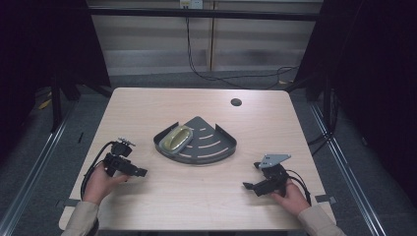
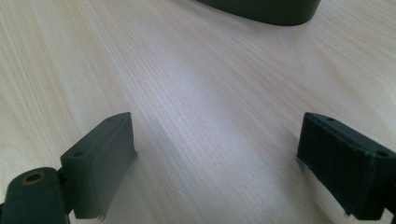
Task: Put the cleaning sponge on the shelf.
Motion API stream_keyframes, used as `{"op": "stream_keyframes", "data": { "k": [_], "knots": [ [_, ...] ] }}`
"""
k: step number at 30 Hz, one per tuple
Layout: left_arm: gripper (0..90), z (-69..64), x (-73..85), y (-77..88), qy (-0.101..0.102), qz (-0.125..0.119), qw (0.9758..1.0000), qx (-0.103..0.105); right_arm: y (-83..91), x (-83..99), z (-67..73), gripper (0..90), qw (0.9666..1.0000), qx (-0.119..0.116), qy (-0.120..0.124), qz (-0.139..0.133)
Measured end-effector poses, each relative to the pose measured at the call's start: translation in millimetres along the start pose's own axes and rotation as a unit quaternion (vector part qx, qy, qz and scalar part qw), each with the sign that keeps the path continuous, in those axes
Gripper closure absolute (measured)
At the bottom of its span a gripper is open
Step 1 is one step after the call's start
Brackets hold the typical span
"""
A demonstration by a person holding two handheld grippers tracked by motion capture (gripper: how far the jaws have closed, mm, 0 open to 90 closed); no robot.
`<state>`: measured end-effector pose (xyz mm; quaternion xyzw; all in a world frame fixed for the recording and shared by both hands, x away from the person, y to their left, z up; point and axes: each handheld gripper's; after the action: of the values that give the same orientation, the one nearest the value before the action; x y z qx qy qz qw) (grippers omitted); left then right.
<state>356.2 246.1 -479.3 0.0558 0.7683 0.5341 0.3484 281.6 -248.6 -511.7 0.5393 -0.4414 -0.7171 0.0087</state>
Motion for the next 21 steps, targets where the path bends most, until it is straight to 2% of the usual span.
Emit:
{"op": "stream_keyframes", "data": {
  "k": [2,5,8,10,13,17,21],
  "knots": [
    [14.8,-1.1,1.5,-0.6,0.003,-0.009,1.0000,-0.003,-0.1,0.0,0.1,10.6,1.0000,0.000,0.000,0.000],
    [14.4,-1.5,4.9,-0.5,-0.015,-0.017,0.9997,-0.006,0.0,0.0,0.1,10.6,1.0000,0.000,-0.001,0.000],
    [14.0,-1.3,9.2,-0.5,-0.014,-0.035,0.9993,-0.002,-0.1,0.0,0.1,10.6,1.0000,0.000,-0.001,0.000],
    [13.1,-1.6,10.4,-0.4,-0.017,-0.037,0.9992,0.000,-0.1,0.0,0.1,10.6,1.0000,0.000,-0.001,0.000],
    [12.1,-2.4,13.1,-2.0,-0.033,-0.049,0.9982,-0.011,0.0,0.0,0.2,10.5,1.0000,0.000,-0.001,0.000],
    [10.4,-2.5,16.3,-2.9,-0.027,-0.065,0.9974,-0.009,-0.1,-0.1,0.1,10.5,1.0000,0.000,-0.001,0.000],
    [9.4,-3.4,20.0,-3.6,-0.040,-0.075,0.9963,-0.015,-0.1,0.0,0.0,10.5,1.0000,0.000,0.000,0.000]
  ]
}}
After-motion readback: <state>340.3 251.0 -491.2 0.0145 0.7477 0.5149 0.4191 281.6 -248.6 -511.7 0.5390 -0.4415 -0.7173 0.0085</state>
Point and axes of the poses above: each handheld gripper's, and its own axes: y roughly backward along the jaws, x roughly out of its underside, z roughly to its left, and after that the axes turned 4 degrees about -z, right-handed
